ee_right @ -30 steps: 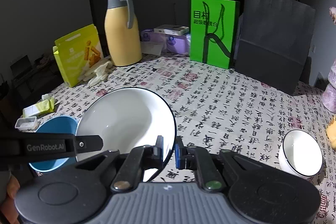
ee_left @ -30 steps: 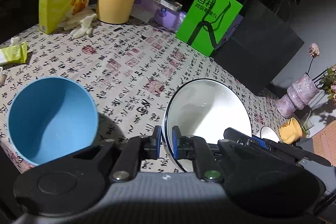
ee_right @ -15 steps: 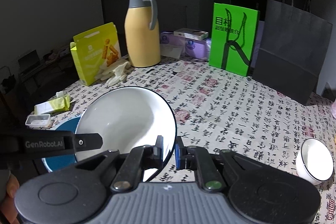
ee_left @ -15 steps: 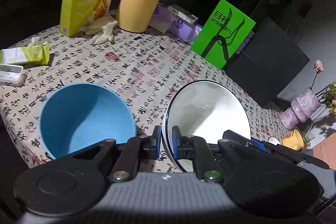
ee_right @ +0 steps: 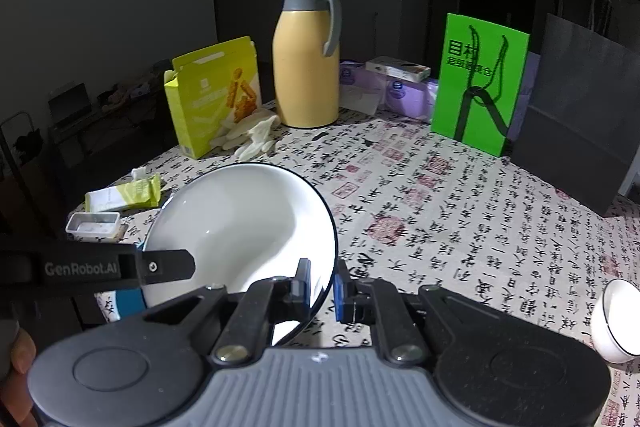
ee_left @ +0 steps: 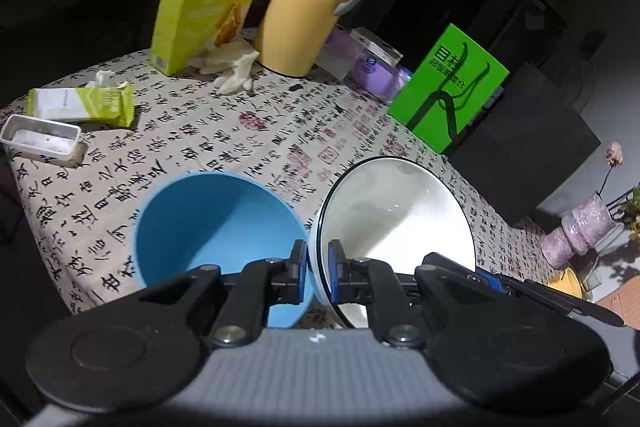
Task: Organize plates and bowls
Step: 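Lift the gripped white bowl with both grippers and carry it toward the blue bowl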
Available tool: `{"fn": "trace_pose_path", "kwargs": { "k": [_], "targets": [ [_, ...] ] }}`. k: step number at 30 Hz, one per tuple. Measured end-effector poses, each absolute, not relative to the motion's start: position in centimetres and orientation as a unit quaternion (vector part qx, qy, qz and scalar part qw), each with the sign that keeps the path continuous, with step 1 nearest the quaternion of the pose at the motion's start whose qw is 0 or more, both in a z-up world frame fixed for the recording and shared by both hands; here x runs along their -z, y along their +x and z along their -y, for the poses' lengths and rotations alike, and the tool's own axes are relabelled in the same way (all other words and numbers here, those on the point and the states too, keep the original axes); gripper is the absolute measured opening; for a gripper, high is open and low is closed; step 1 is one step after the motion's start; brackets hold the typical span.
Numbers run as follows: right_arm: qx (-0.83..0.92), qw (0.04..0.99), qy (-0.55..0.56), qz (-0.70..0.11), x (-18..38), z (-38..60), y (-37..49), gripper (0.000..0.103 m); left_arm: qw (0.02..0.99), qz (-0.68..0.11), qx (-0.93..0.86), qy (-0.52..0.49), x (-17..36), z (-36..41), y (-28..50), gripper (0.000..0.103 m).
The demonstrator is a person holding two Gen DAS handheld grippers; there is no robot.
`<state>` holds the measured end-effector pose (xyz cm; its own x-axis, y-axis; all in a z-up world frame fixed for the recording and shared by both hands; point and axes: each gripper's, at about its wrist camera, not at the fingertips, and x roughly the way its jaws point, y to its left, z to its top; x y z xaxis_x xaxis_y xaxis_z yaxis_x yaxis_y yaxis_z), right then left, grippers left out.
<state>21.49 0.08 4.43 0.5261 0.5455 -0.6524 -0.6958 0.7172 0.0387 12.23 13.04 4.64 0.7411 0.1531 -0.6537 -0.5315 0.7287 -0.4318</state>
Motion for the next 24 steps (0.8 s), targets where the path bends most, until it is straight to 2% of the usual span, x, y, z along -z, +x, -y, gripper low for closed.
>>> {"fn": "trace_pose_path", "kwargs": {
  "k": [24],
  "targets": [
    [-0.386, 0.839, -0.151, -0.353, -1.8, -7.8, 19.9, 0.012, 0.855, -0.305, -0.225, -0.354, -1.4, -19.9, 9.5, 0.011]
  ]
}}
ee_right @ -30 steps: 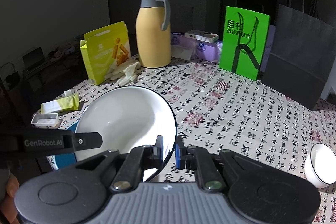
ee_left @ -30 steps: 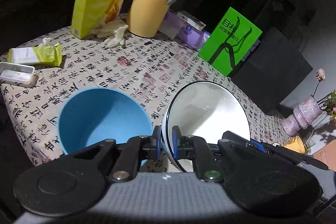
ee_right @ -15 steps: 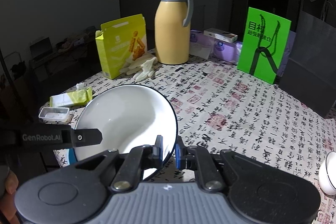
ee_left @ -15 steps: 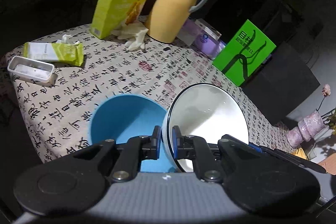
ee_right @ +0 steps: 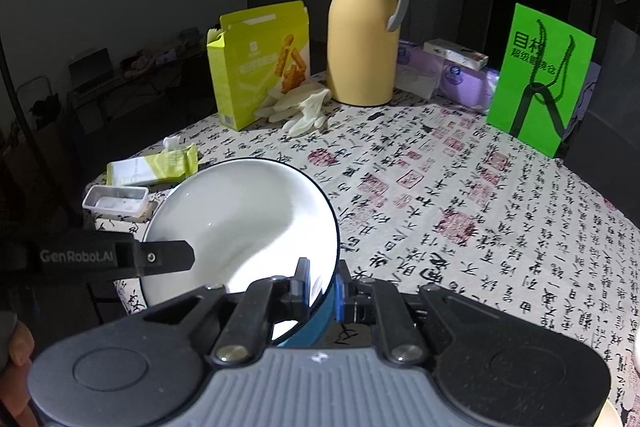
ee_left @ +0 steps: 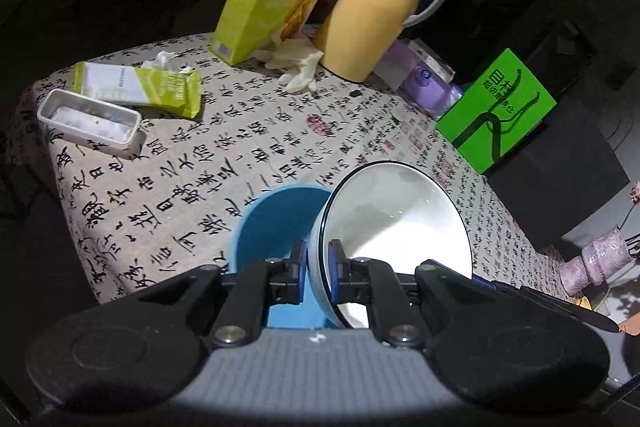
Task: Organize plates and bowls
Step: 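Lift the gripped white bowl with both grippers and carry it toward the blue bowl, then lower the white bowl into the blue bowl with both grippers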
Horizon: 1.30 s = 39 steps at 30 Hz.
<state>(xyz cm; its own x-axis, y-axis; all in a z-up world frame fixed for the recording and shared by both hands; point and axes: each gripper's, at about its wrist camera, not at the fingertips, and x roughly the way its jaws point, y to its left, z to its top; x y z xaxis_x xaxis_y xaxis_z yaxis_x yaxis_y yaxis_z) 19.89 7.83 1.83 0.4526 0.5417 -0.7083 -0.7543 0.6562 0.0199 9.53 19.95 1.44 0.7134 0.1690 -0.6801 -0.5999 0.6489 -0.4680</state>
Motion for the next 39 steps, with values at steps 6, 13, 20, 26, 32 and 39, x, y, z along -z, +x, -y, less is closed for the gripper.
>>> {"fn": "trace_pose_path", "kwargs": {
  "k": [6, 13, 20, 26, 32, 39],
  "targets": [
    [-0.390, 0.831, -0.156, -0.364, -0.8, -9.0, 20.2, 0.012, 0.849, -0.315, -0.228, -0.358, -0.5, -21.0, 9.6, 0.011],
    [-0.396, 0.821, -0.163, -0.378, 0.3, -9.9, 20.5, 0.012, 0.846, -0.326, -0.229, -0.355, 0.4, -21.7, 9.7, 0.011],
    [-0.402, 0.811, -0.175, -0.388, 1.2, -10.5, 20.5, 0.013, 0.844, -0.342, -0.229, -0.344, 1.2, -22.1, 10.0, 0.011],
    [-0.400, 0.805, -0.183, -0.397, 1.8, -10.7, 20.9, 0.013, 0.846, -0.366, -0.221, -0.318, 1.7, -21.8, 10.9, 0.011],
    [-0.397, 0.798, -0.187, -0.412, 2.5, -10.9, 21.5, 0.013, 0.850, -0.383, -0.222, -0.285, 1.5, -21.7, 11.9, 0.011],
    [-0.395, 0.794, -0.184, -0.425, 2.7, -11.1, 22.1, 0.013, 0.849, -0.404, -0.213, -0.268, 1.3, -21.7, 12.6, 0.012]
  ]
}}
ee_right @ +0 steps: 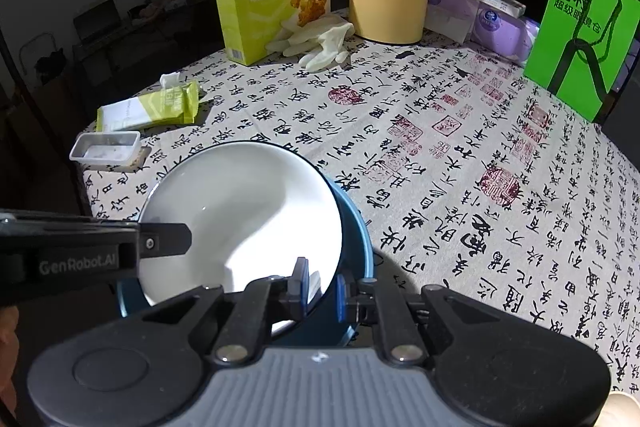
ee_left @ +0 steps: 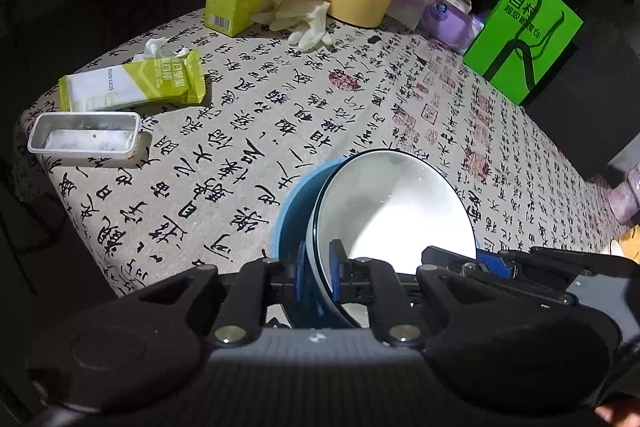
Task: Organize plates and bowls
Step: 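Lower the white bowl into the blue bowl with both grippers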
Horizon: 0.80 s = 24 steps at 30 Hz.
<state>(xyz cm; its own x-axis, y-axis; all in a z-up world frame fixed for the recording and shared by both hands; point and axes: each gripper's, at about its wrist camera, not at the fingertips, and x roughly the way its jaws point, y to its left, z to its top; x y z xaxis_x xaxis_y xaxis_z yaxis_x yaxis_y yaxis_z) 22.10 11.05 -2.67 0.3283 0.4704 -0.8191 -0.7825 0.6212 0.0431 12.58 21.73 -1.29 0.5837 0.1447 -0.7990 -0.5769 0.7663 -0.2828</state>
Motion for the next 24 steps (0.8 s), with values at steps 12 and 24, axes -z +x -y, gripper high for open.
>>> {"fn": "trace_pose_path", "kwargs": {
  "k": [12, 24],
  "targets": [
    [-0.394, 0.790, -0.159, -0.441, 2.51, -10.66, 22.55, 0.014, 0.850, -0.411, -0.209, -0.257, 1.31, -21.75, 12.78, 0.013],
    [-0.391, 0.788, -0.149, -0.452, 2.24, -10.37, 22.91, 0.016, 0.848, -0.413, -0.208, -0.259, 1.20, -21.99, 12.76, 0.015]
  ]
}}
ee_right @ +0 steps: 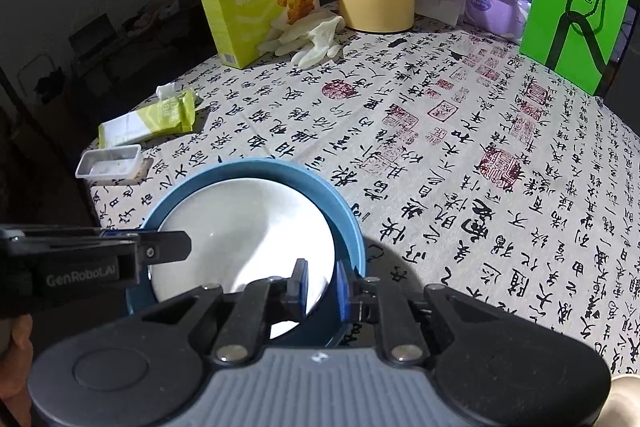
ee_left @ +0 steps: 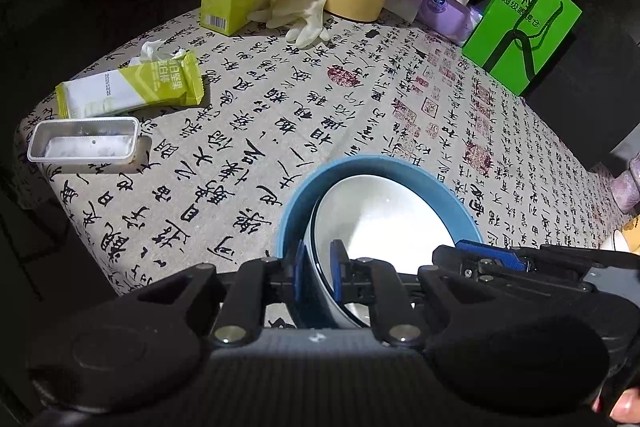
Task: Organize plates and bowls
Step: 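Open both grippers and lift them off the nested bowls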
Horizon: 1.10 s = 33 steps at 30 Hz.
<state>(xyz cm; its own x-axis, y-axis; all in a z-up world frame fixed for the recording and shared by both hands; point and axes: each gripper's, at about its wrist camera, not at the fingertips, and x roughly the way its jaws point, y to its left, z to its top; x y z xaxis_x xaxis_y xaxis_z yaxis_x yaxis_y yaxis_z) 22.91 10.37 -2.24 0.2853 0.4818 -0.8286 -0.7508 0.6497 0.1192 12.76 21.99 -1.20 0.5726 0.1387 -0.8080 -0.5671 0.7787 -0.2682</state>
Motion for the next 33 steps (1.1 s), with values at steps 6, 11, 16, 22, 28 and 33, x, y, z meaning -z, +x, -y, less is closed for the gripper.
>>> {"fn": "trace_pose_path", "kwargs": {
  "k": [6, 11, 16, 22, 28, 33],
  "targets": [
    [-0.401, 0.793, -0.130, -0.439, 1.0, -9.4, 22.8, 0.020, 0.852, -0.403, -0.192, -0.274, 1.2, -21.9, 12.7, 0.033],
    [-0.404, 0.801, -0.106, -0.429, 0.2, -8.0, 22.6, 0.053, 0.857, -0.390, -0.179, -0.285, 1.0, -21.6, 12.4, 0.050],
    [-0.398, 0.816, -0.074, -0.413, -0.9, -6.1, 22.7, 0.076, 0.868, -0.367, -0.174, -0.285, 0.3, -21.3, 12.0, 0.068],
    [-0.382, 0.828, -0.028, -0.410, -1.8, -3.4, 22.8, 0.095, 0.891, -0.315, -0.174, -0.275, -1.6, -20.5, 10.7, 0.097],
    [-0.357, 0.845, 0.006, -0.398, -2.4, -0.3, 22.3, 0.103, 0.908, -0.270, -0.167, -0.273, -3.0, -19.2, 9.4, 0.103],
    [-0.330, 0.846, 0.032, -0.417, -2.5, 2.1, 22.5, 0.103, 0.914, -0.256, -0.173, -0.261, -3.4, -17.9, 8.7, 0.103]
  ]
}}
